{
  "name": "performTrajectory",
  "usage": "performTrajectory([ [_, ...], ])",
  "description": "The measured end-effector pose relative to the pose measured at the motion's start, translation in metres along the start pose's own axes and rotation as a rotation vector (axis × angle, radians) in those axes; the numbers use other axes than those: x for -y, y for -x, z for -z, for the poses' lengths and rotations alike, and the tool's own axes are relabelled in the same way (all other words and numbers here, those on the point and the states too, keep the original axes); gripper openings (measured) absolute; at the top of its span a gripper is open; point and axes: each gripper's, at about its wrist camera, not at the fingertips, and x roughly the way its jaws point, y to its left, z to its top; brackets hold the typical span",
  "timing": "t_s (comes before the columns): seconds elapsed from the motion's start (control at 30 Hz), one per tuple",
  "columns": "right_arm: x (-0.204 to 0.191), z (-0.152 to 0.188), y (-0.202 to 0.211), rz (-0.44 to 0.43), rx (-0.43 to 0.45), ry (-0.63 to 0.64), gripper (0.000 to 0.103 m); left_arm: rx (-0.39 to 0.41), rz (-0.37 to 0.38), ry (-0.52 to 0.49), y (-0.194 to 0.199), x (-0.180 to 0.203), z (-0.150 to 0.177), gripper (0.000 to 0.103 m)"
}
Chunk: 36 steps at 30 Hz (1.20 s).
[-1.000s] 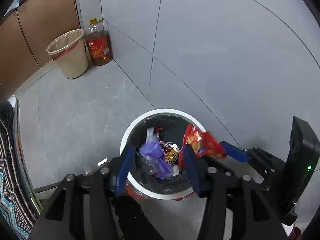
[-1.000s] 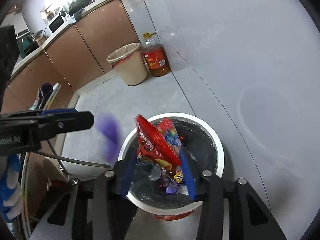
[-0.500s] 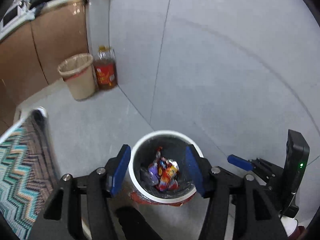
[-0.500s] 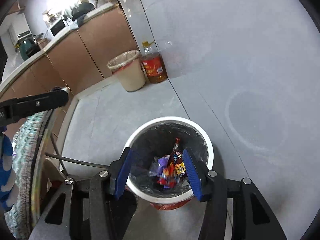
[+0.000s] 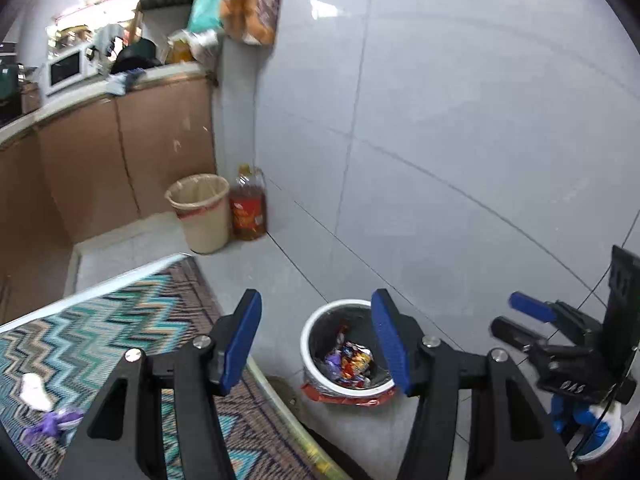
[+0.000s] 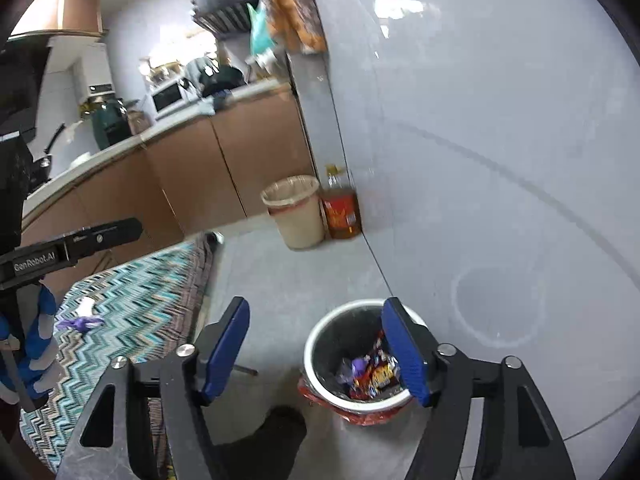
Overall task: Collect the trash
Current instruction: 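Move both open tools back over the last tissue and purple bag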
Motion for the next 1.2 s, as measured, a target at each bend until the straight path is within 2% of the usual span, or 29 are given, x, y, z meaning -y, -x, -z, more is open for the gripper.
performTrajectory([
  [0.13, -0.033, -0.011, 0.039, -0.025, 0.085, 0.042, 0.075, 0.068, -0.04, 0.023, 0.051, -0.024, 0.005, 0.063],
  [0.23, -0.056, -0.016, 0.058, -0.045, 0.128, 0.083, 0.078, 0.12, -0.101, 0.039, 0.087, -0.047, 0.012, 0.064],
  [0.37, -0.094, -0.02, 0.081, -0.081, 0.165, 0.145, 0.086, 0.171, -0.18, 0.072, 0.128, -0.084, 0.027, 0.064],
  [0.5, -0.13, -0.022, 0.094, -0.141, 0.196, 0.179, 0.099, 0.214, -0.251, 0.117, 0.167, -0.123, 0.042, 0.064],
  [0.6, -0.159, -0.023, 0.102, -0.201, 0.219, 0.219, 0.103, 0.243, -0.304, 0.156, 0.196, -0.154, 0.055, 0.064],
  [0.7, -0.184, -0.021, 0.107, -0.263, 0.241, 0.244, 0.103, 0.265, -0.351, 0.181, 0.225, -0.18, 0.07, 0.064],
  [0.93, -0.231, -0.016, 0.108, -0.373, 0.249, 0.284, 0.103, 0.253, -0.438, 0.211, 0.272, -0.22, 0.105, 0.065],
  [1.0, -0.242, -0.014, 0.105, -0.397, 0.251, 0.289, 0.103, 0.244, -0.473, 0.228, 0.282, -0.232, 0.117, 0.07],
  [1.1, -0.255, -0.011, 0.096, -0.438, 0.245, 0.29, 0.103, 0.224, -0.495, 0.271, 0.29, -0.25, 0.132, 0.071],
  [1.2, -0.266, -0.007, 0.079, -0.479, 0.196, 0.294, 0.103, 0.189, -0.512, 0.312, 0.287, -0.268, 0.144, 0.071],
])
